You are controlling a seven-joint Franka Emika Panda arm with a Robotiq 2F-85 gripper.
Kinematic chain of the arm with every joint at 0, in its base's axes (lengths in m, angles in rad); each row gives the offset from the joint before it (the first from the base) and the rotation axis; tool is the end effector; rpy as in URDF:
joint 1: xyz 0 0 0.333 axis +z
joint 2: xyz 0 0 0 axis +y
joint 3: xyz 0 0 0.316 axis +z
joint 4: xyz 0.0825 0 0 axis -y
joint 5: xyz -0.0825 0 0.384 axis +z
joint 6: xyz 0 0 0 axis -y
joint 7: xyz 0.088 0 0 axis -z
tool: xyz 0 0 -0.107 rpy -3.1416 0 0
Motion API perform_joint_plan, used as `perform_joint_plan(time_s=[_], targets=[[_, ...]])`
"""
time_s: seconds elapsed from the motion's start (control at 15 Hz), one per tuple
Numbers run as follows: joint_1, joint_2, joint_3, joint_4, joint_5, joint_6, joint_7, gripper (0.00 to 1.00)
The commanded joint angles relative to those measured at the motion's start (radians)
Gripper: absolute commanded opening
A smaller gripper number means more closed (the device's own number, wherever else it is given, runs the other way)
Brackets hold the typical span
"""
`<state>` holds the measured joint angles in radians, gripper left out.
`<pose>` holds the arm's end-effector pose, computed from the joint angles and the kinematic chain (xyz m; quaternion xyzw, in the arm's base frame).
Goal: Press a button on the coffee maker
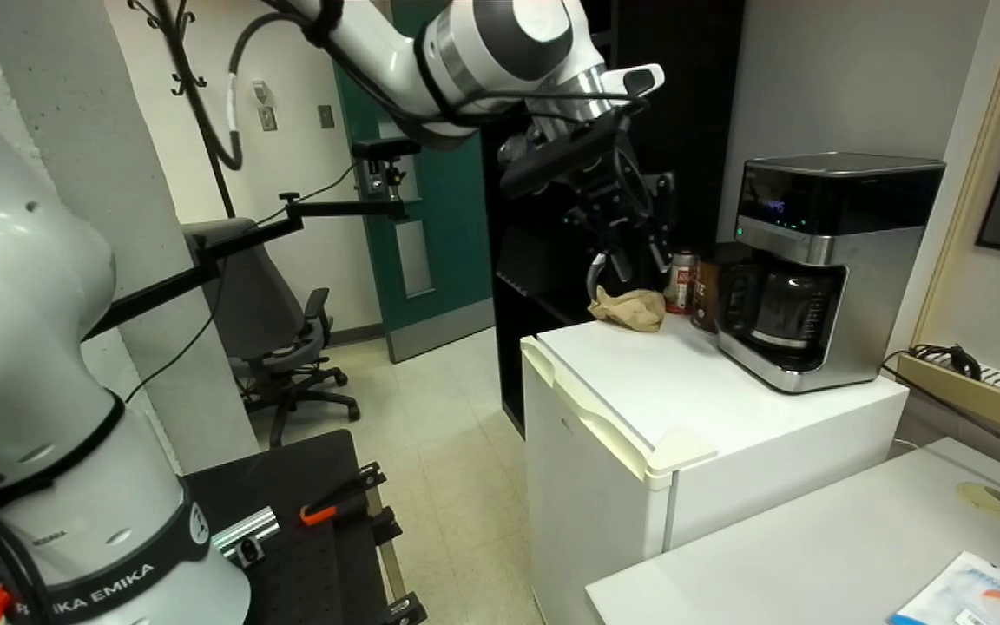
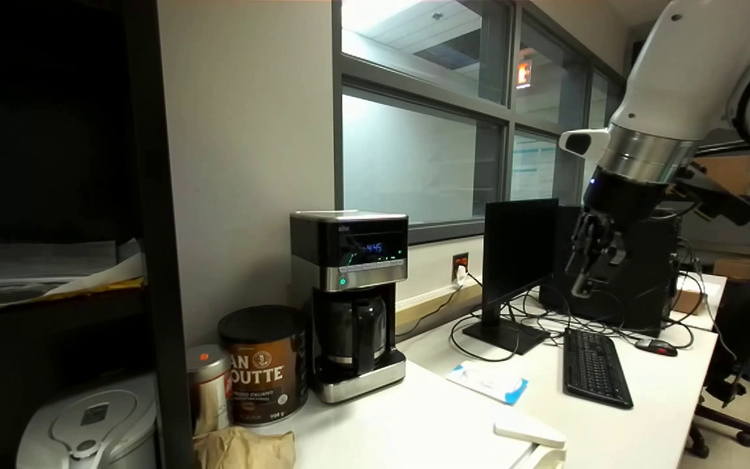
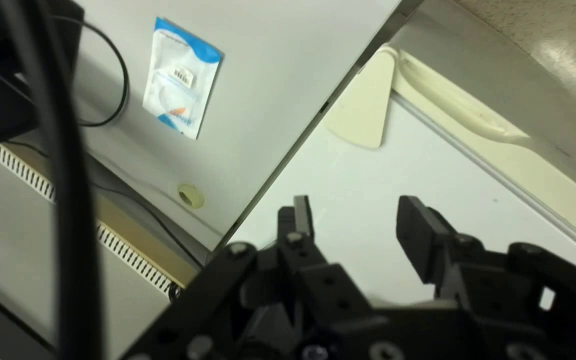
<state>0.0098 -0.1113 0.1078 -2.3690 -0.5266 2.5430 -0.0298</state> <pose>0.5054 0.0664 0.3969 0.9380 0.2623 0.1436 0.1753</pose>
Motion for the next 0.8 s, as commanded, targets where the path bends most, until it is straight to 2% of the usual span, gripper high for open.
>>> perform_joint_plan(time_s=[0.0,0.13,0.2,0.53,0.73], targets=[[0.004,0.161,0.007,0.158,-0.206,0.043,0.081,0.19],[0.027,0.227,-0.008,0.232,-0.317,0.051,0.128,0.05],[0.038,0.257,-0.014,0.265,-0.357,0.051,0.148,0.0],[0.06,0.425,-0.022,0.468,-0.542,0.061,0.252,0.0],[0.065,0.514,-0.027,0.583,-0.603,0.056,0.291,0.0]])
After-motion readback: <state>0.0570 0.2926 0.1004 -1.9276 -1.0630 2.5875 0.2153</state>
